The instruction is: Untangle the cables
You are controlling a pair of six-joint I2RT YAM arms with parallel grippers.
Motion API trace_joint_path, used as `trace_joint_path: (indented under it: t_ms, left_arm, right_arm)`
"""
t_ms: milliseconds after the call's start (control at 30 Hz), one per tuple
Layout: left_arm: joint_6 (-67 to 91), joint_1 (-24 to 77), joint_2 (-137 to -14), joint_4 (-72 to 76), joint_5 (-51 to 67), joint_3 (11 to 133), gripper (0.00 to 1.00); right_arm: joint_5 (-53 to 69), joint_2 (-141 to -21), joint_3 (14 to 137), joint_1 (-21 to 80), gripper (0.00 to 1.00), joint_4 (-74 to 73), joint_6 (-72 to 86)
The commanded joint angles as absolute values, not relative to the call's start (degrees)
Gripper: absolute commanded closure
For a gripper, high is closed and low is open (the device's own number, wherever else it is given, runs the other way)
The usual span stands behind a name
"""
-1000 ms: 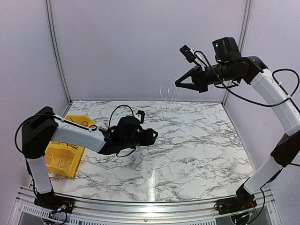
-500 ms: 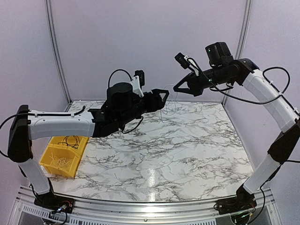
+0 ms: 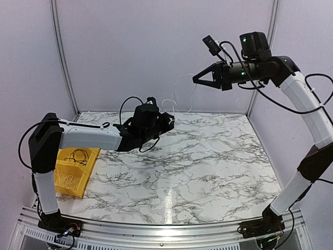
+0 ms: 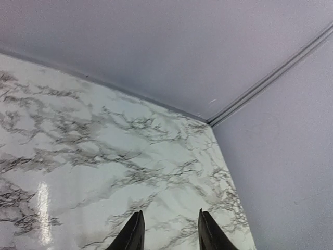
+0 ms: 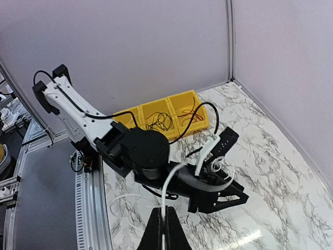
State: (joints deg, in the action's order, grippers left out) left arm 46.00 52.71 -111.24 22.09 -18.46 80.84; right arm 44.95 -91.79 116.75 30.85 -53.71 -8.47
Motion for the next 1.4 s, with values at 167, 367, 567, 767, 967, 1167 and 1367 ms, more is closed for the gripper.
trace_joint_path:
  t_ms: [167, 367, 567, 767, 967, 1167, 1367]
  left_arm:
    - [51.32, 50.53, -111.23, 19.67, -15.59, 67.48, 0.62]
    - [45.18, 50.77, -99.87, 19.70, -16.20, 59.08, 0.52]
    - [25.52, 52.57, -82.76, 20.11, -14.53, 52.61, 0.41]
    - [14.48, 52.36, -74.38, 18.21, -2.48, 54.87, 0.31]
    - [16.57, 51.77, -80.99, 11.32, 7.42, 66.23, 0.31]
    - [19.16, 51.77, -89.17, 2.42, 11.01, 77.16, 0.40]
    - [17.69, 51.51, -93.20, 2.36, 11.63, 78.39, 0.57]
  right_arm:
    - [47.91, -89.82, 123.10, 29.80, 1.00, -51.68, -6.08]
    - [43.33, -90.57, 117.83, 29.27, 1.00, -52.66, -10.66]
    - [37.92, -91.82, 113.18, 29.73, 1.00, -54.76, -16.26]
    - [36.32, -93.60, 109.80, 32.16, 1.00, -56.10, -19.73]
    - [37.09, -95.97, 110.65, 33.85, 1.00, -56.42, -20.18]
    - [38.12, -95.70, 110.47, 35.54, 1.00, -56.81, -21.13]
    - [38.58, -94.60, 109.08, 36.07, 1.00, -56.69, -20.83]
